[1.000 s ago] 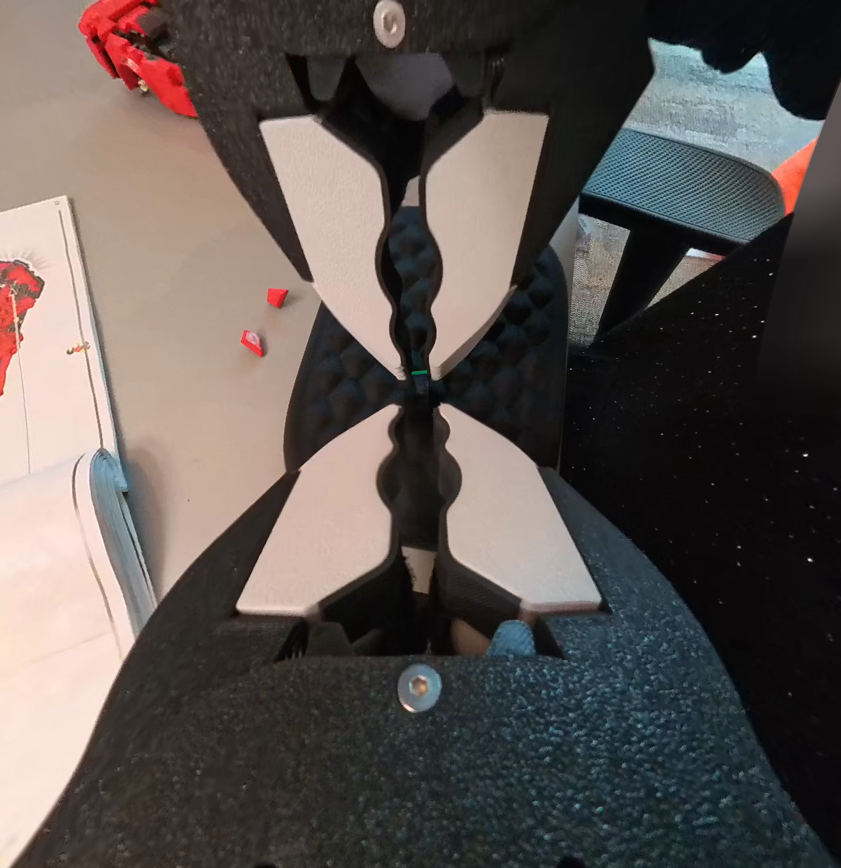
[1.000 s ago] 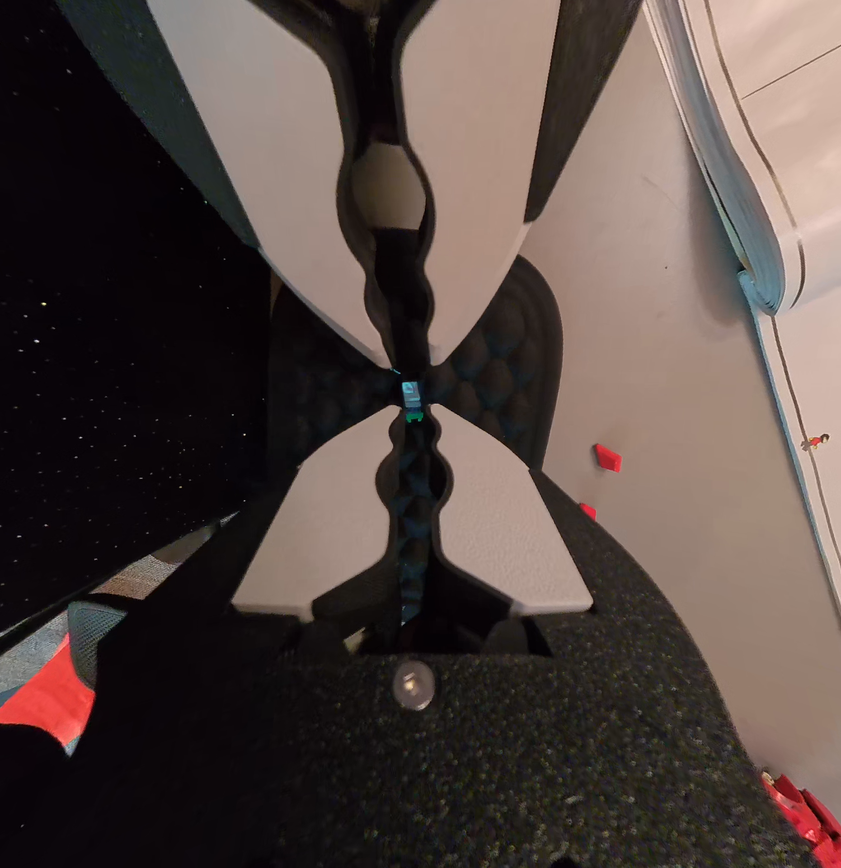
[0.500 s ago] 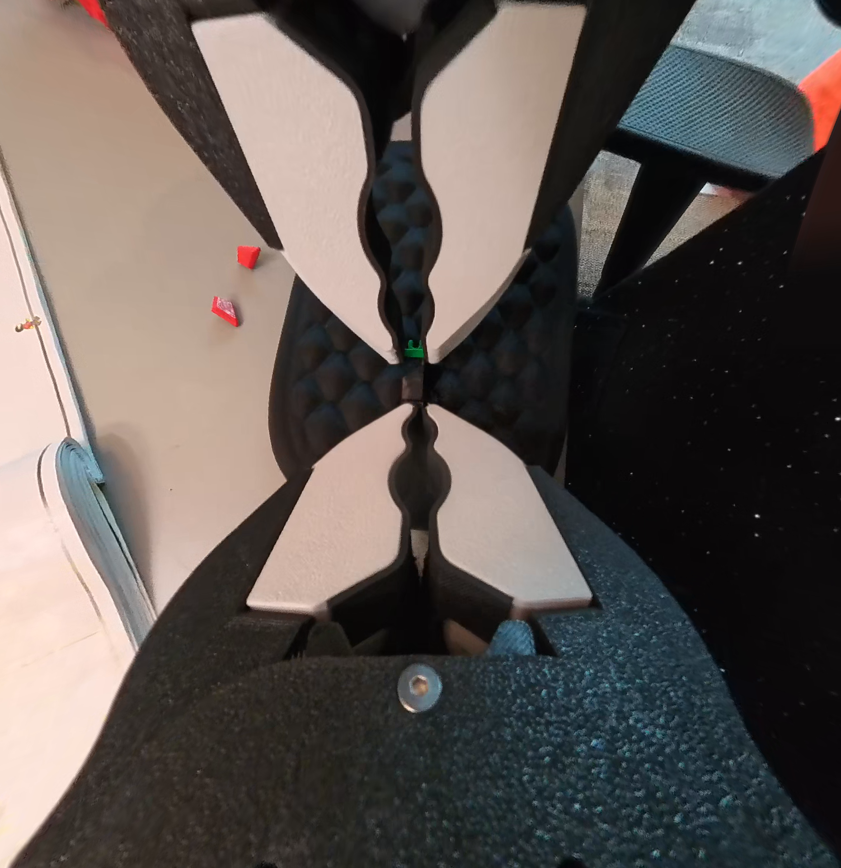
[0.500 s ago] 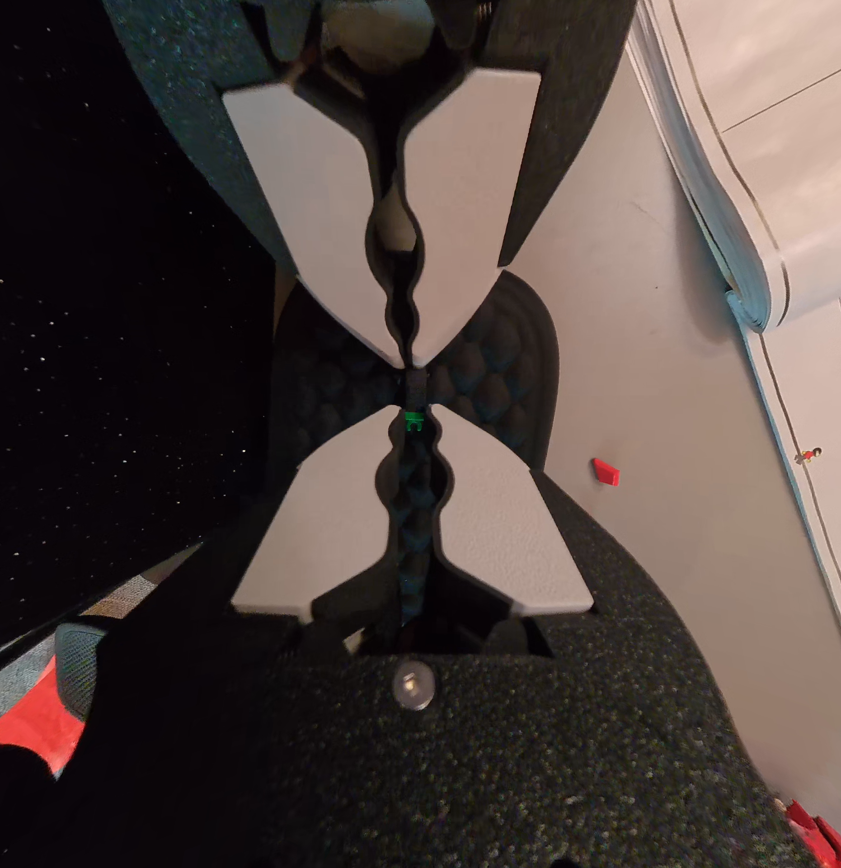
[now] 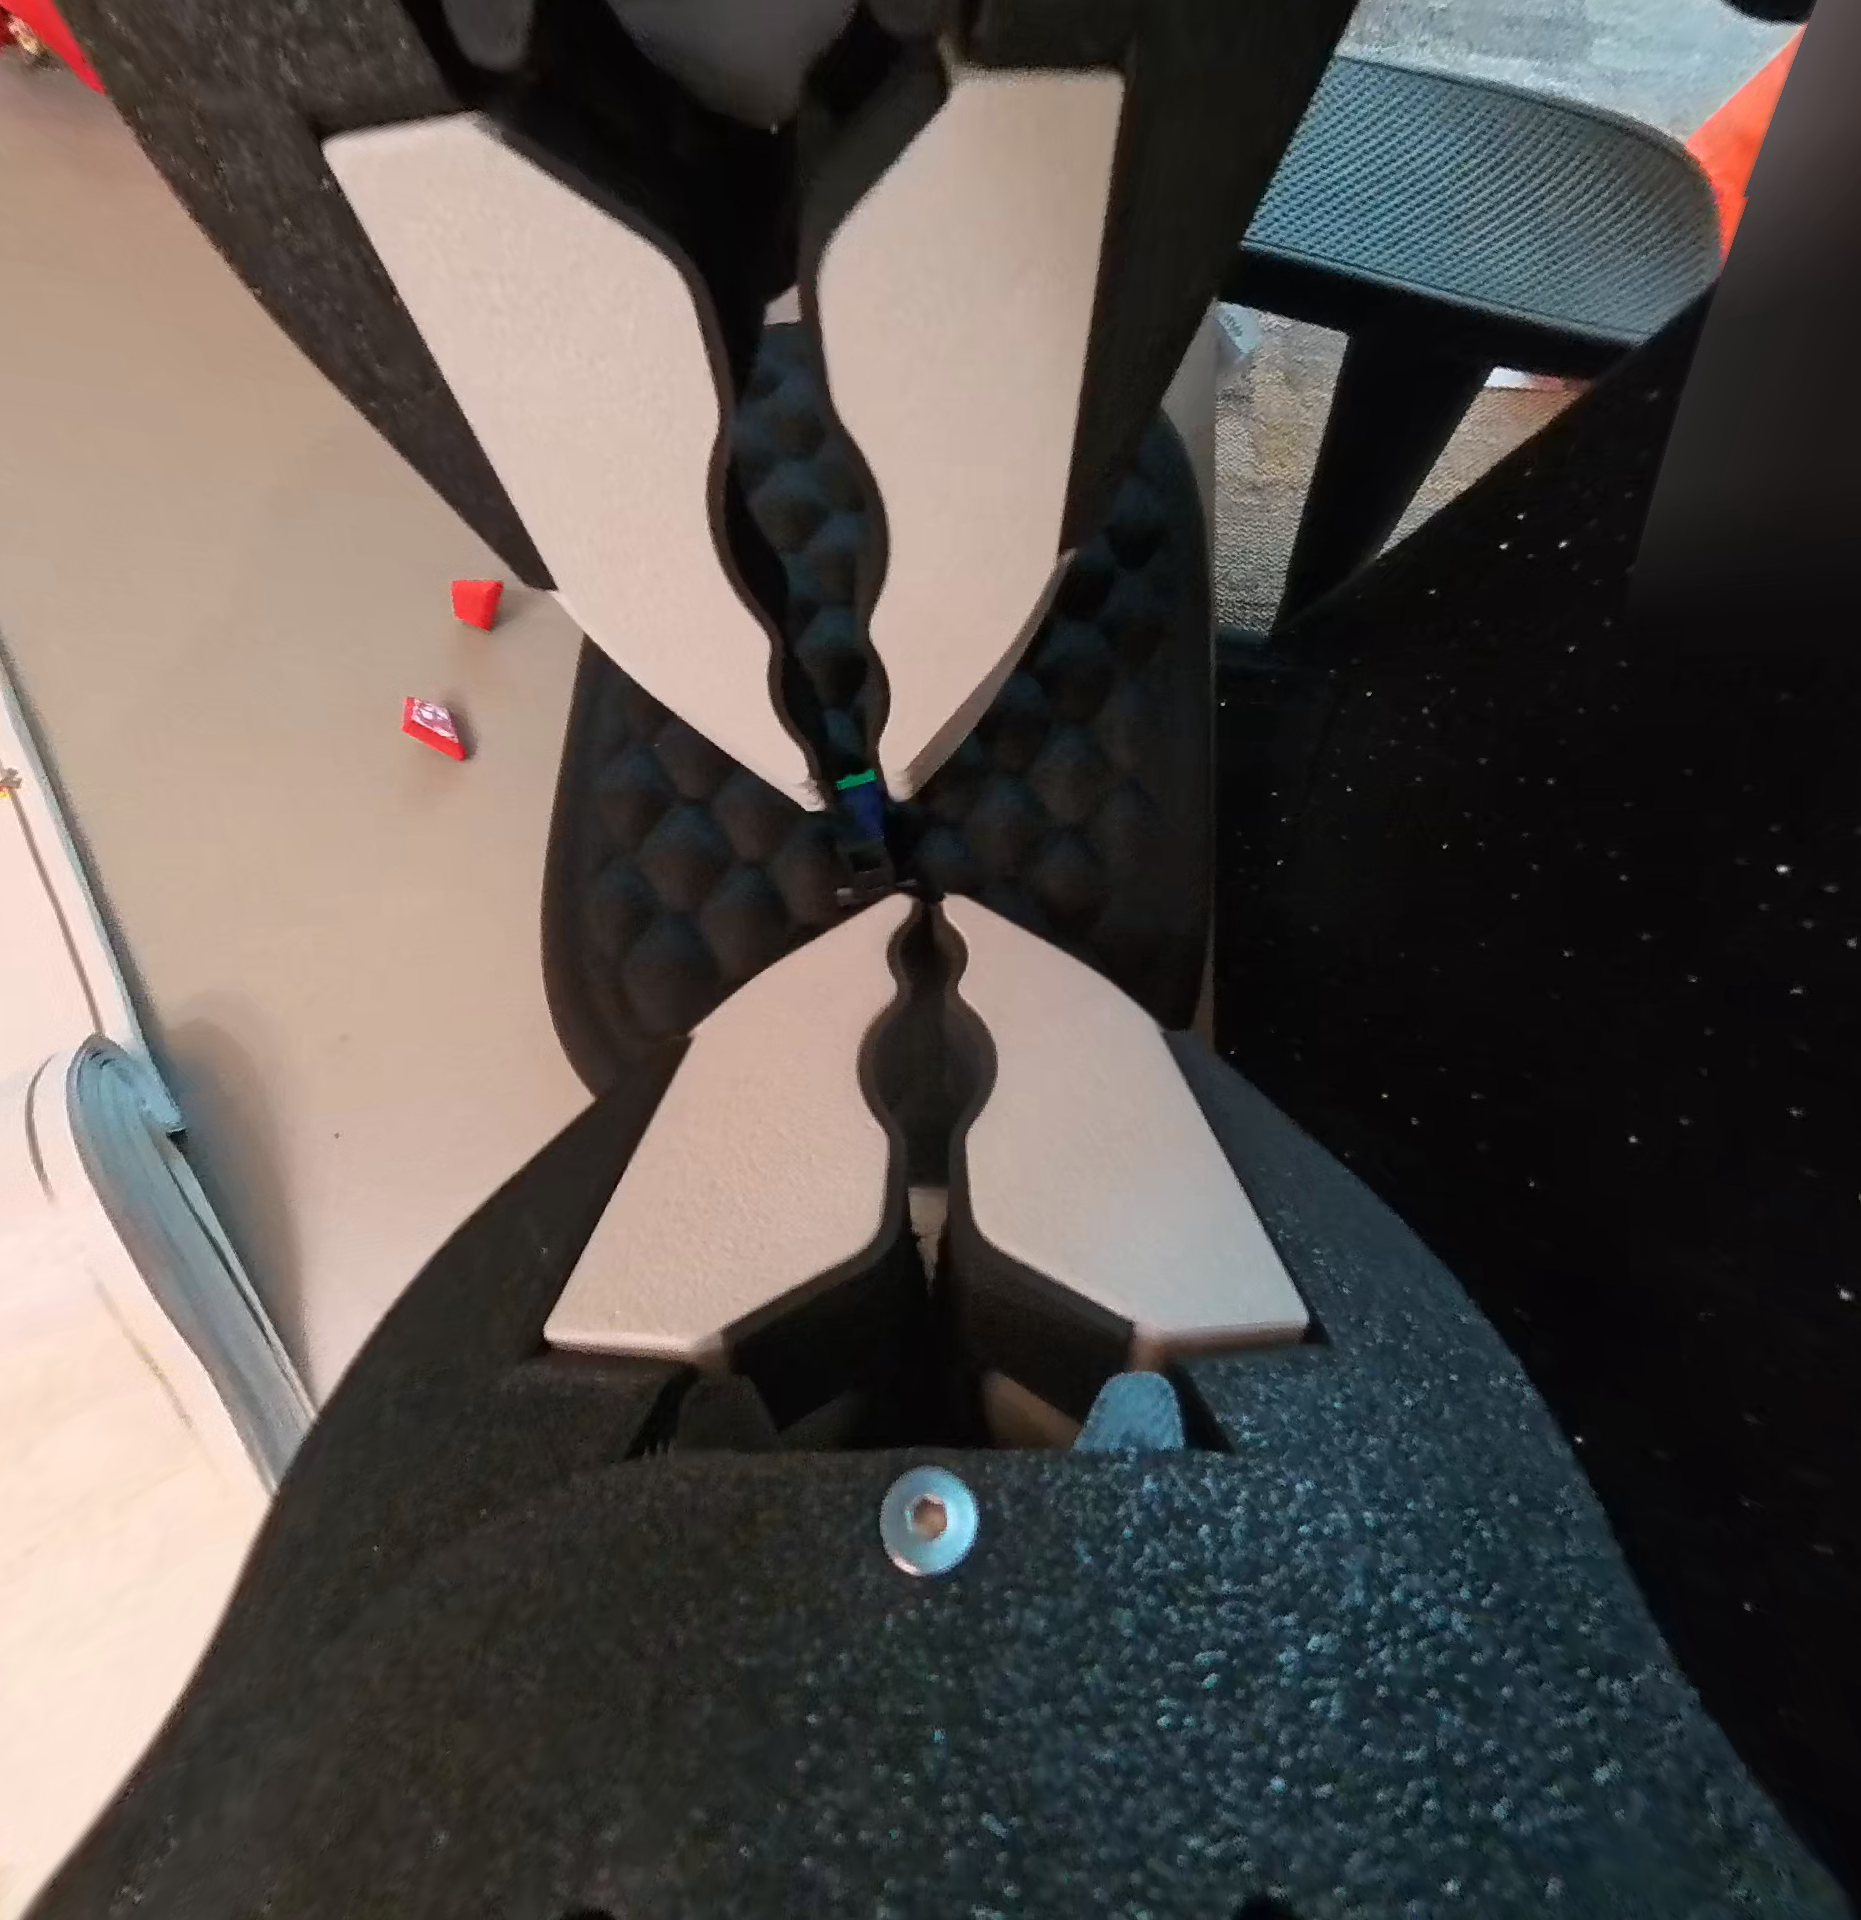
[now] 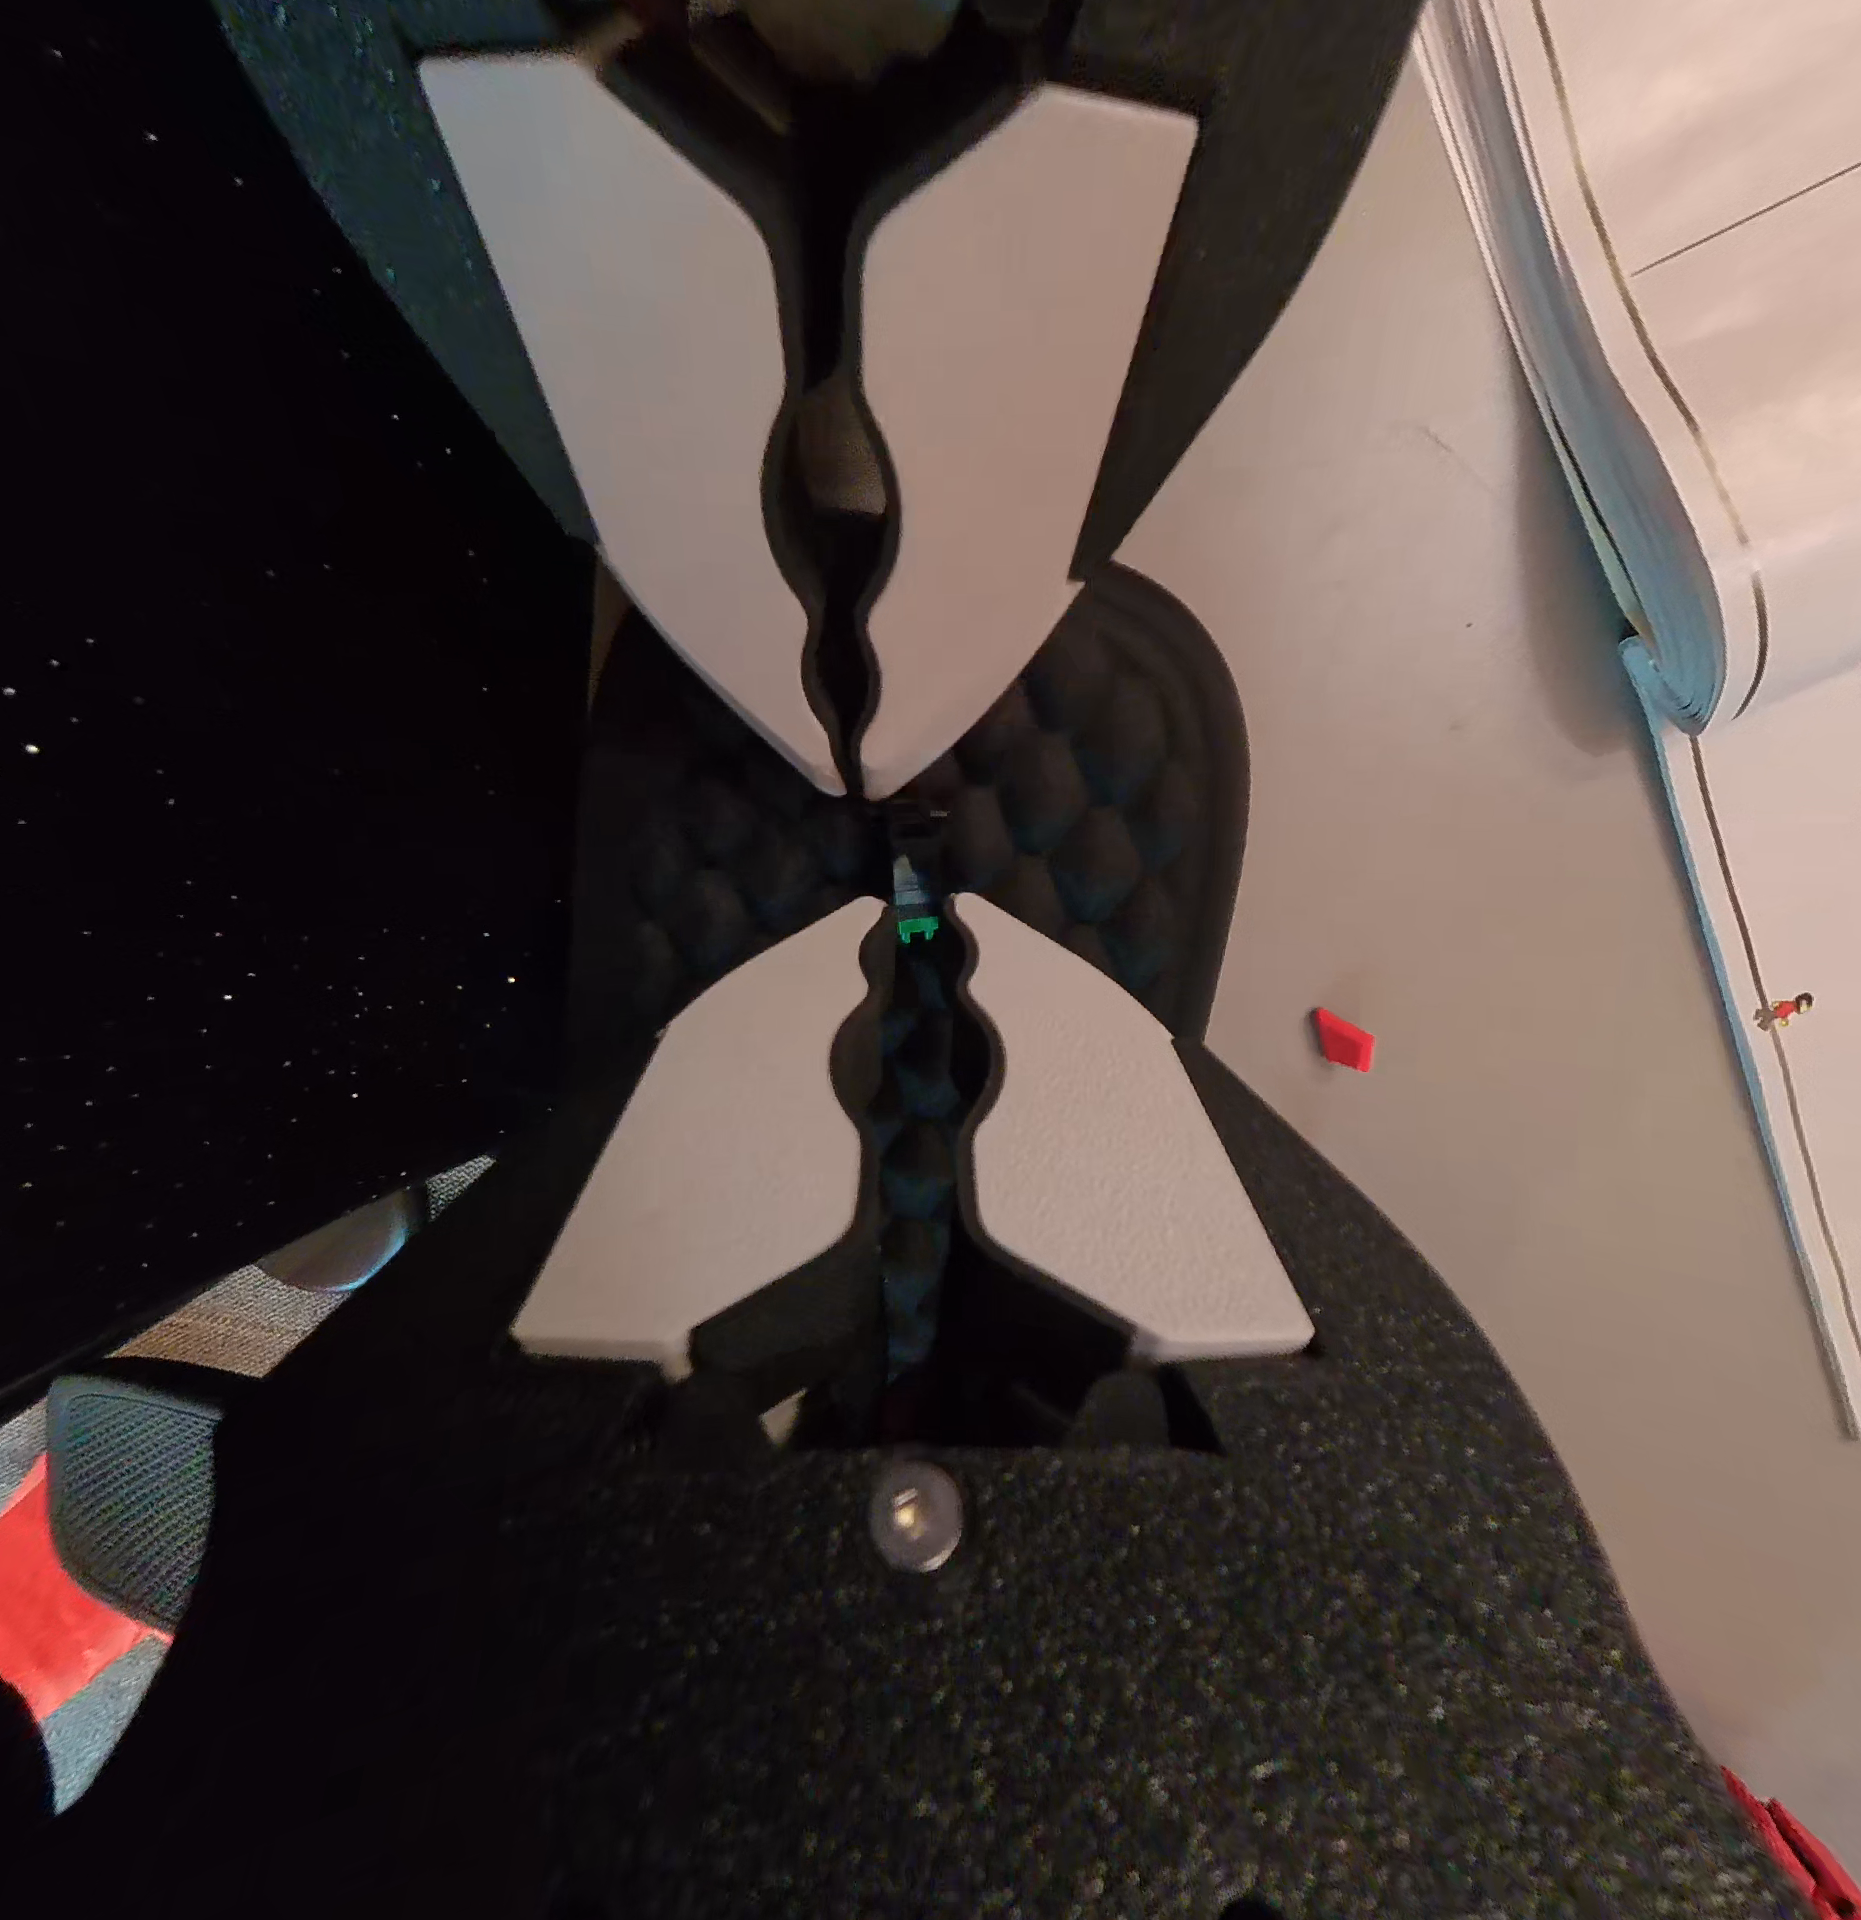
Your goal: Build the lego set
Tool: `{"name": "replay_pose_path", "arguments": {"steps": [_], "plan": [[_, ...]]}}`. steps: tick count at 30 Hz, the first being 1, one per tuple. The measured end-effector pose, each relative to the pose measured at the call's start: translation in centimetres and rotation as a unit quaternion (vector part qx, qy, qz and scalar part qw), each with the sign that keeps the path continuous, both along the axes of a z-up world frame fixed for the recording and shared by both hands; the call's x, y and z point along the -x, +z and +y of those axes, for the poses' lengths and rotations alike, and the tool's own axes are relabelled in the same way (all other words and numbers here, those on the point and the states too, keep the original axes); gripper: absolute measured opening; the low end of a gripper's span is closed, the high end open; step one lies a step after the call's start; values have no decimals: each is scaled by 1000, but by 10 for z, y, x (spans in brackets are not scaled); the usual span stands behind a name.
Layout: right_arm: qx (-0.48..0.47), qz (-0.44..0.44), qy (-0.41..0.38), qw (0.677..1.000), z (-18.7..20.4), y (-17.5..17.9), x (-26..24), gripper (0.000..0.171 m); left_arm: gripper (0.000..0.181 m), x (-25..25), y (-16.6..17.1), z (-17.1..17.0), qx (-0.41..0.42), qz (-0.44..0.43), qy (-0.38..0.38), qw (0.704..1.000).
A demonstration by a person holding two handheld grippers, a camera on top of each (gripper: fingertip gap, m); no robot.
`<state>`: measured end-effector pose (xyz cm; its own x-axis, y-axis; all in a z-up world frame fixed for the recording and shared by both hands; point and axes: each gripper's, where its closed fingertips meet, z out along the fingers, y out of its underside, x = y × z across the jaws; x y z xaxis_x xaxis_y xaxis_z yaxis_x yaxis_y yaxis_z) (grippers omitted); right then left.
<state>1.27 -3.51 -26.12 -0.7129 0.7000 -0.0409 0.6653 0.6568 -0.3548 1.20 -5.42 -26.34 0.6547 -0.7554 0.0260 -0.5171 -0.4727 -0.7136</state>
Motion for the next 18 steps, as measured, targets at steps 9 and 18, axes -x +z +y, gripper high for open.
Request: {"name": "replay_pose_path", "arguments": {"steps": [9, 18], "plan": [[-8, -2, 2, 1000, 0, 1, 0, 8, 8, 12, 19, 1, -23, -8, 36, 999], [2, 0, -6, 1000, -1, 1, 1, 7, 8, 4, 7, 11, -27, -14, 51, 998]]}}
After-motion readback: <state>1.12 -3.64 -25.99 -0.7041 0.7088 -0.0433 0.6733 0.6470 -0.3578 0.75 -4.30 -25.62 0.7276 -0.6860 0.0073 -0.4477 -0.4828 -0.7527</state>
